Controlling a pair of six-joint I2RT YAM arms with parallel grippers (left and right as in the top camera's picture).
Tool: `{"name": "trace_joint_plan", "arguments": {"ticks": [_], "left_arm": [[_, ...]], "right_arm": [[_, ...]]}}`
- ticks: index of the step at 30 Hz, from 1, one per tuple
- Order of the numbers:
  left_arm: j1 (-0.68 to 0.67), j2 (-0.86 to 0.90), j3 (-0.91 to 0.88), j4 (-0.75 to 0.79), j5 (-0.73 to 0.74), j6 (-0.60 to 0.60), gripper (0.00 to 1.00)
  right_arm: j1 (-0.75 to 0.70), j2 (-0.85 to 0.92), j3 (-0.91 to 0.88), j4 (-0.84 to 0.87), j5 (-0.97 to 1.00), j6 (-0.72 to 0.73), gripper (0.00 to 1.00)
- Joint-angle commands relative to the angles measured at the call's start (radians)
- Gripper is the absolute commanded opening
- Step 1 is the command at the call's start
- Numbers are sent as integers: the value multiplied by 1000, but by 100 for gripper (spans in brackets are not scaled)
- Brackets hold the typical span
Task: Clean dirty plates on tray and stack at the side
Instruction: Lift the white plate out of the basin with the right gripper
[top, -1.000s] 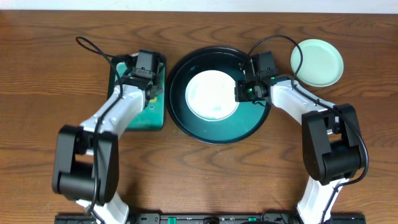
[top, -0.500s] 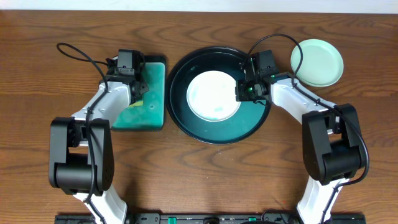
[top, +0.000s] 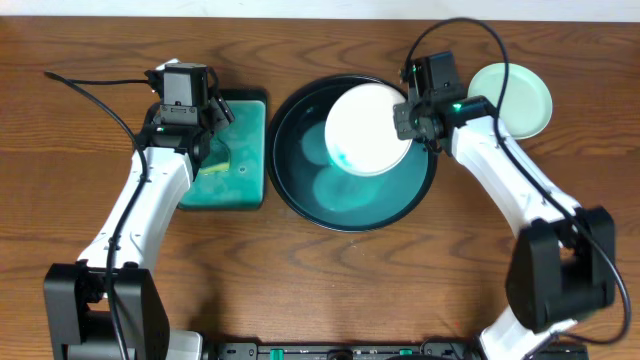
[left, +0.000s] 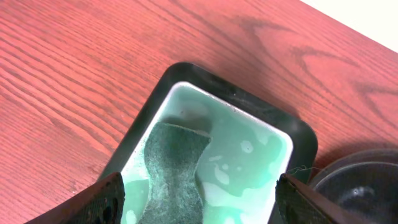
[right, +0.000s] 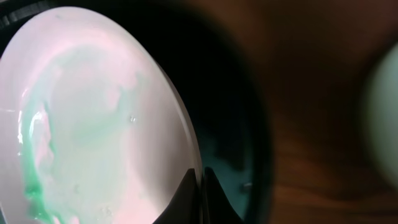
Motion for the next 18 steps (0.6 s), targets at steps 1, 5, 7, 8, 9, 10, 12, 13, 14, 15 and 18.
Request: {"name": "trace_joint_plan", "arguments": {"ticks": [1,5,7,8,9,10,12,13,14,15,18], "left_arm": [[-1,15,-1,-23,-21,0,79],[-1,15,-1,-28,-21,0,79],[-1,15,-1,-29,-21,0,79],[-1,15,-1,-28,-21,0,79],[-1,15,-1,-29,-21,0,79],[-1,15,-1,-28,-21,0,79],[-1,15,-1,-28,-21,0,79],[-1,15,-1,-28,-21,0,79],[-1,15,-1,-28,-21,0,79],[-1,15,-1,-29,-21,0,79],[-1,15,-1,-28,-21,0,79]], "right_arm": [[55,-65,22,0,204,-111,1],[123,-91,22,21,366,-228,1],[160,-92,22,44,451,-298,1],[176,-92,22,56,486,-329,1],[196,-92,22,69,523,-372,1],[216,-92,22,83,555,-416,1],[249,-92,22,110,605,-487,1],[268,-92,22,128,632,-529,1],[285,-92,22,148,657,-566,1],[300,-90,22,169,676,-601,1],[329,-90,22,221,708,-680,1]]}}
